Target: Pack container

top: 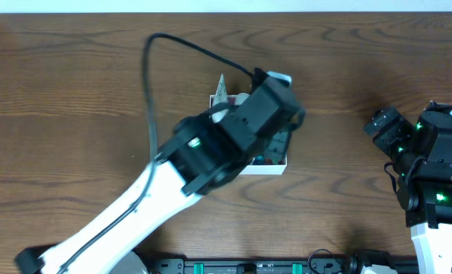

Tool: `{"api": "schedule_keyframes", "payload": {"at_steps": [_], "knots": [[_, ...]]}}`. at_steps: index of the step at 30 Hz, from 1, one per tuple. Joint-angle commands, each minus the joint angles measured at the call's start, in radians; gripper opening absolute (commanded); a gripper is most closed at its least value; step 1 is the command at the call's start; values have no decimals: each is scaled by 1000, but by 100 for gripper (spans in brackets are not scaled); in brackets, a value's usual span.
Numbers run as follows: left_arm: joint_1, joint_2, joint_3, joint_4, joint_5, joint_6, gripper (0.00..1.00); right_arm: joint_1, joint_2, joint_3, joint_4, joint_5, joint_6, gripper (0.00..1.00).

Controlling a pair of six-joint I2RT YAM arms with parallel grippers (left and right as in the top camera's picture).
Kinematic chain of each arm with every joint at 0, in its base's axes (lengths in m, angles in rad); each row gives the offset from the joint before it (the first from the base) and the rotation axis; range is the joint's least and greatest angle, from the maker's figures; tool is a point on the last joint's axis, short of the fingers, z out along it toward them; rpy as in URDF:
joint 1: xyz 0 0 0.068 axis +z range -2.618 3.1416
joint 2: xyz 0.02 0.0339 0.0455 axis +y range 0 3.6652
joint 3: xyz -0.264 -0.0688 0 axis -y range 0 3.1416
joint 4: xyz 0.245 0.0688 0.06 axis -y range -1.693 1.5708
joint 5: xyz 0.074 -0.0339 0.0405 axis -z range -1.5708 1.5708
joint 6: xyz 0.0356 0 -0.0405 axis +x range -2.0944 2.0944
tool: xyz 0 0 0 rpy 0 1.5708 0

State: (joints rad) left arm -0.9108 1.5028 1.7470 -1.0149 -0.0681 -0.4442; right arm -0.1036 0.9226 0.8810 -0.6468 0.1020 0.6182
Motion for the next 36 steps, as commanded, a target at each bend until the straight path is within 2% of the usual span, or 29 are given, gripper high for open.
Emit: {"api": "schedule_keyframes", "payload": {"at_steps": [1, 4, 7, 10, 14, 16, 19, 22, 26, 33, 36], "knots": [[3, -52, 13, -6, -30, 25, 98, -8, 0, 3, -1, 6, 6, 99], [2, -80, 13, -21, -30, 30, 98, -8, 0, 3, -1, 6, 6, 99], [3, -100, 13, -102, -48, 75, 98, -8, 0, 3, -1, 6, 6, 99], [3, -110, 13, -260, -50, 128, 98, -8, 0, 3, -1, 6, 6, 99], [3, -108, -8, -488, -49, 90, 98, -8, 0, 3, -1, 6, 6, 99], [3, -108, -39, -529, -49, 76, 98, -8, 0, 3, -1, 6, 6, 99], [3, -108, -109, -511, -52, 76, 98, -8, 0, 3, -1, 6, 6, 99], [3, -147, -225, -384, -103, 77, 98, -8, 0, 3, -1, 6, 6, 99], [58, -239, -441, -116, -135, 77, 98, -8, 0, 3, -1, 6, 6, 99], [296, -519, -938, 475, -98, 77, 98, -8, 0, 3, -1, 6, 6, 99], [390, -637, -1102, 618, -42, 77, 98, -8, 0, 3, -1, 6, 6, 99]]}}
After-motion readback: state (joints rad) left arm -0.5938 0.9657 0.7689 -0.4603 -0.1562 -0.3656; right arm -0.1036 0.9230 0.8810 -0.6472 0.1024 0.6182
